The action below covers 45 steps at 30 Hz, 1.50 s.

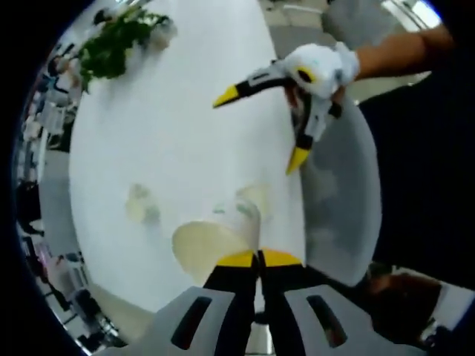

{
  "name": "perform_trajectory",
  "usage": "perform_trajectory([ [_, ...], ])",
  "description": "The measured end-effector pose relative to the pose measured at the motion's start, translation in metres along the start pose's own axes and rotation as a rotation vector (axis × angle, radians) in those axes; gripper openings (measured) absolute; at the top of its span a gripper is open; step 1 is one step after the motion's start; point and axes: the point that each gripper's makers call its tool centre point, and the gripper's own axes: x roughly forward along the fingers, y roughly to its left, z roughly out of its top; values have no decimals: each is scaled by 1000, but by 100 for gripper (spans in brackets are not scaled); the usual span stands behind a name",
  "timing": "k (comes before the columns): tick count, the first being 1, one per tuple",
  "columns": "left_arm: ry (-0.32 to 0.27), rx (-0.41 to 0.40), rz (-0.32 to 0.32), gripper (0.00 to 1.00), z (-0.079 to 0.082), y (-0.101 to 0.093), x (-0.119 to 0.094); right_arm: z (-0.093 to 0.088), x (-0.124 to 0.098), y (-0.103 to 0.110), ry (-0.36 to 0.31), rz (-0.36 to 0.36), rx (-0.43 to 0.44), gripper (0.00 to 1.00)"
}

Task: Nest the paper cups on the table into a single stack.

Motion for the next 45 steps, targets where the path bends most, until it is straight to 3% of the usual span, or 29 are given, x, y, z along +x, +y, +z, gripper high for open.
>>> perform_trajectory([
  [7,-12,-39,-20,0,-1,-3,43,-1,-1,-5,-2,-16,15,100],
  [16,-22,-94,-56,0,1,-7,74,0,0,-4,2,-10,10,99],
  [21,-28,-78,-63,0,2,-7,97,1,0,-7,1,-19,14,99],
  [33,24,-89,-50,0,-6,1,146,0,3,-6,11,-9,13,98],
  [41,10,-82,-73,0,5,-16,165,-1,4,-6,16,-8,14,97],
  [45,-6,-111,-147,0,7,-34,175,-2,4,-5,18,-7,12,97],
])
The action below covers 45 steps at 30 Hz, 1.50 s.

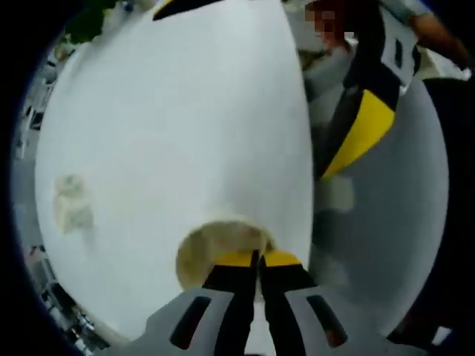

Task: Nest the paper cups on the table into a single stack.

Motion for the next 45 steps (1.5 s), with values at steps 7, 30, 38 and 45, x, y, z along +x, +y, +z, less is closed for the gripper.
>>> perform_trajectory([
  [7,-42,46,79,0,3,9,-5,-1,0,1,1,1,1,96],
  [30,-242,-56,288,36,-4,58,-40,-2,0,2,5,2,3,95],
  [38,-224,-38,347,65,-12,65,-49,-3,0,1,5,2,5,94],
  [45,-299,-55,430,77,-13,79,-58,-2,-1,0,7,-7,5,94],
])
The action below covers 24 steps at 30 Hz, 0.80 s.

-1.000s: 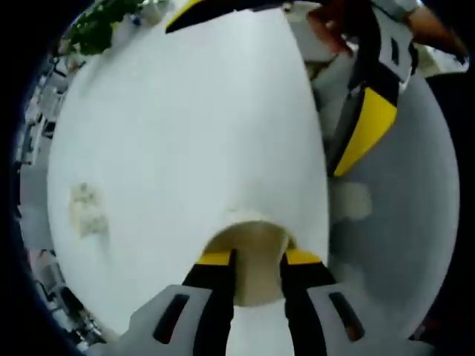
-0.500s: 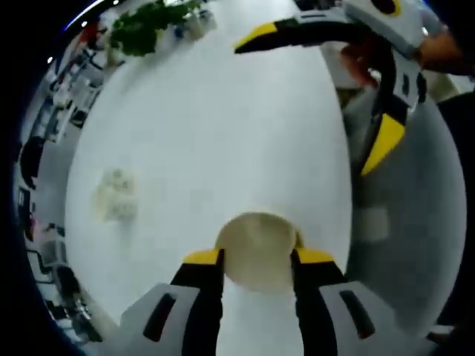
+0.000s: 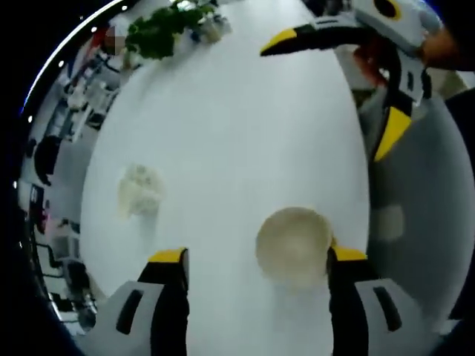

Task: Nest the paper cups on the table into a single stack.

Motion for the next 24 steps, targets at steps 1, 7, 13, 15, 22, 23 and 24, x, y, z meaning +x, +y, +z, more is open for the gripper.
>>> perform_trajectory([
  [1,-13,33,37,76,2,4,-2,0,0,0,0,0,0,94],
  [7,31,101,87,74,-8,9,0,-1,1,2,6,8,-1,94],
  [13,24,89,96,76,-9,20,-1,0,1,3,4,11,-6,94],
  [15,21,78,96,81,-9,20,0,0,1,3,6,11,-7,94],
  [22,4,-10,71,99,-14,12,7,2,-1,-1,-4,-5,15,94],
  [23,4,-3,72,99,-16,12,9,2,-1,-2,-6,-7,17,94],
  [24,15,-5,65,100,-19,10,9,2,-1,-2,-7,-7,19,94],
])
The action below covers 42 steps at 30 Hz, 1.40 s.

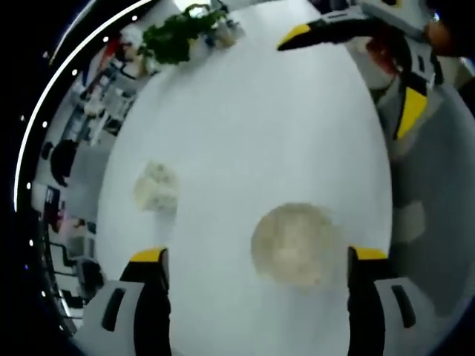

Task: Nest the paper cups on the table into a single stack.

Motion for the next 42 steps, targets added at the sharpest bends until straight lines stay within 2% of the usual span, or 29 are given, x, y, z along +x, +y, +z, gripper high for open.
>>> perform_trajectory([
  [4,-24,-78,-24,100,0,0,-1,-1,1,1,4,5,-6,94],
  [7,-65,-125,24,100,0,15,-8,-1,0,1,4,4,-7,94],
  [11,-135,-249,17,100,-2,20,-16,0,0,-2,0,-6,3,94],
  [14,-211,-340,59,100,-10,31,-24,0,-1,-4,1,-14,10,94],
  [18,-317,-475,103,100,-22,35,-35,0,-1,-10,1,-25,30,94],
  [22,-435,-616,152,100,-35,29,-47,-1,-1,-14,4,-37,36,94],
  [26,-513,-703,198,100,-51,16,-54,-5,0,-17,18,-39,39,94],
  [28,-583,-753,218,100,-55,11,-59,-6,0,-17,22,-38,38,94],
  [29,-596,-796,236,100,-63,9,-61,-7,0,-18,25,-38,38,94],
  [34,-680,-822,318,100,-76,2,-72,-8,3,-22,23,-43,57,95],
  [36,-687,-808,326,100,-78,-6,-72,-9,3,-22,23,-46,64,95],
  [38,-712,-775,364,100,-79,-11,-74,-9,4,-22,20,-51,64,95],
  [41,-709,-813,364,100,-83,-20,-70,-12,4,-19,26,-50,63,94],
  [42,-720,-854,353,100,-83,-23,-66,-14,4,-18,34,-45,60,94],
])
